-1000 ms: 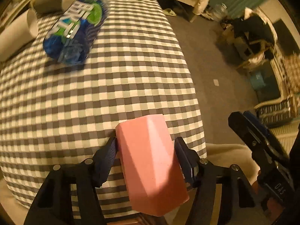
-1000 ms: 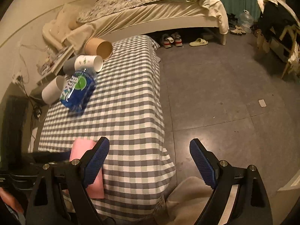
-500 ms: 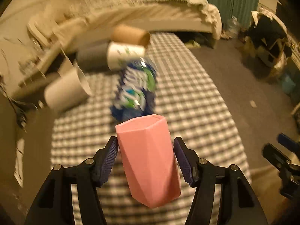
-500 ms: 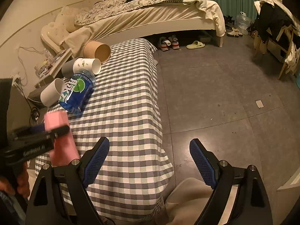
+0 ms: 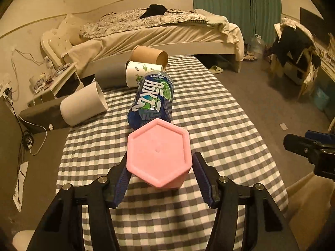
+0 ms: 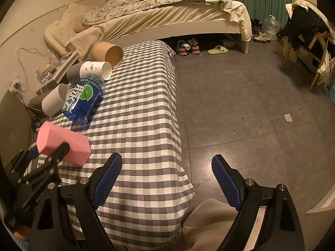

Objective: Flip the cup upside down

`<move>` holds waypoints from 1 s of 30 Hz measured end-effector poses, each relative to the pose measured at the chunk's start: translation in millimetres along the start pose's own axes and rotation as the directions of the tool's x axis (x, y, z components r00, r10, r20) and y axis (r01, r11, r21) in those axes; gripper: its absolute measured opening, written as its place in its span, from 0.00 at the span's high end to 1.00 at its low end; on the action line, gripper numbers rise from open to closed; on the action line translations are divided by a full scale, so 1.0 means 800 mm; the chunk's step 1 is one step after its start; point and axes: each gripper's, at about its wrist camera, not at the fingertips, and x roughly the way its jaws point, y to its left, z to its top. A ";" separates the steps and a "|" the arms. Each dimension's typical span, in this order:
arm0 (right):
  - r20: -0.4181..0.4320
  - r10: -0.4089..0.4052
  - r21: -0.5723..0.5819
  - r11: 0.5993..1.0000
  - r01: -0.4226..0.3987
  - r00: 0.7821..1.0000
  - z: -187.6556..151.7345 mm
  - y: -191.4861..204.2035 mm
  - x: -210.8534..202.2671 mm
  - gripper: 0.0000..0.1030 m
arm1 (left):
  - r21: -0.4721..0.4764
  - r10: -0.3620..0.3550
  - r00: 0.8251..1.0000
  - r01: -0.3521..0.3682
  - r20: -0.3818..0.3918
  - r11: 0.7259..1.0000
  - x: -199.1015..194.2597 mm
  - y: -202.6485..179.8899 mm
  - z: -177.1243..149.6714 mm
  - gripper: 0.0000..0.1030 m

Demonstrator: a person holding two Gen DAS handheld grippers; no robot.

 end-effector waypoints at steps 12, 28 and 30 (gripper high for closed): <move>0.045 0.012 -0.018 1.000 -0.011 0.999 -0.005 0.009 -0.016 0.15 | -0.042 -0.032 0.999 0.032 0.000 0.999 -0.006 0.008 0.003 0.35; 0.150 0.035 -0.062 0.998 -0.026 0.988 0.004 0.038 -0.075 0.15 | -0.141 -0.053 0.989 0.072 0.136 0.987 -0.084 0.055 0.035 0.33; 0.174 0.035 -0.074 0.997 -0.023 0.984 0.007 0.047 -0.089 0.15 | -0.149 -0.052 0.986 0.076 0.157 0.986 -0.098 0.064 0.038 0.33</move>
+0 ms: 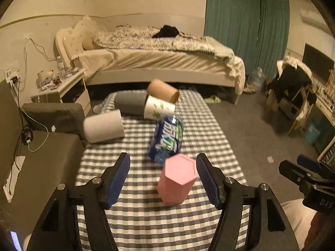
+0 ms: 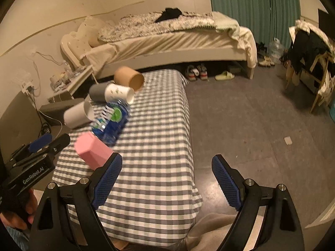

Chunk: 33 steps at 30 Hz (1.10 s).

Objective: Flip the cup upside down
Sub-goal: 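Open the right gripper and pull it back from the pink cup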

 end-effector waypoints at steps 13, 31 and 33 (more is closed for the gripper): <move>0.153 0.028 -0.102 0.995 -0.013 0.988 0.000 0.074 -0.059 0.15 | -0.049 0.035 0.991 -0.029 0.126 0.998 -0.059 0.061 -0.023 0.33; 0.156 0.018 -0.175 0.985 0.009 0.988 -0.067 0.108 0.019 0.15 | -0.039 0.062 0.993 -0.059 0.102 0.998 -0.014 0.088 -0.098 0.24; 0.149 0.016 -0.171 0.985 0.010 0.989 -0.067 0.106 0.028 0.15 | -0.039 0.066 0.992 -0.062 0.103 0.997 -0.011 0.088 -0.099 0.21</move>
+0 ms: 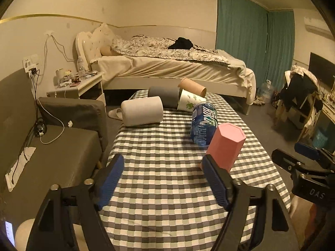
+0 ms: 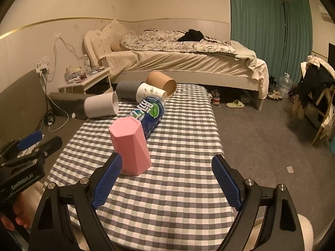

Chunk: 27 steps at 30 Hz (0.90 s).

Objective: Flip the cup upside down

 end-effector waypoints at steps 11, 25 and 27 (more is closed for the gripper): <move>-0.042 -0.035 0.029 0.999 0.036 0.999 -0.004 -0.010 0.023 0.00 | -0.064 0.054 0.997 -0.058 -0.062 0.996 0.017 0.014 -0.003 0.06; -0.035 -0.046 0.019 0.999 0.047 0.998 -0.005 -0.012 0.017 0.00 | -0.068 0.063 0.997 -0.066 -0.044 0.996 0.010 0.017 -0.001 0.05; -0.034 -0.048 0.019 0.999 0.049 0.998 -0.005 -0.012 0.016 0.00 | -0.067 0.063 0.997 -0.066 -0.045 0.996 0.009 0.018 -0.001 0.05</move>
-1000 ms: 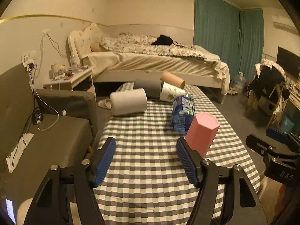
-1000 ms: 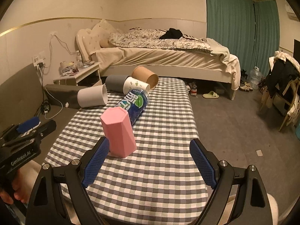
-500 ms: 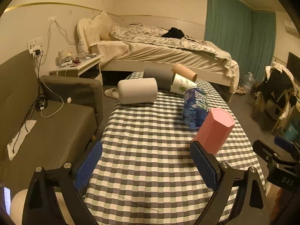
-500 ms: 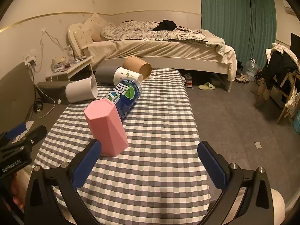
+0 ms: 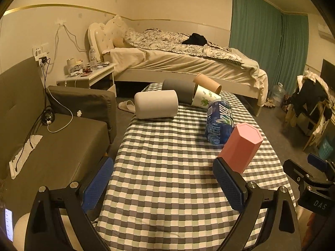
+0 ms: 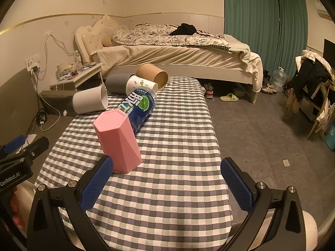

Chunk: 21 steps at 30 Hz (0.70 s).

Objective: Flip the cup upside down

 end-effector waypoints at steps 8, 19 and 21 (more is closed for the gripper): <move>0.000 -0.004 -0.002 1.000 0.004 1.000 -0.001 0.001 -0.002 0.00 | 0.019 0.011 1.000 -0.011 0.000 1.000 -0.001 -0.002 0.000 0.05; 0.000 -0.007 -0.001 1.000 0.007 1.000 0.000 0.000 -0.003 0.00 | 0.018 0.026 1.000 -0.026 0.003 0.999 -0.001 -0.003 0.001 0.04; -0.003 -0.006 0.000 1.000 0.006 1.000 0.000 -0.001 -0.002 0.00 | 0.019 0.025 1.000 -0.025 0.003 1.000 -0.002 -0.003 0.001 0.05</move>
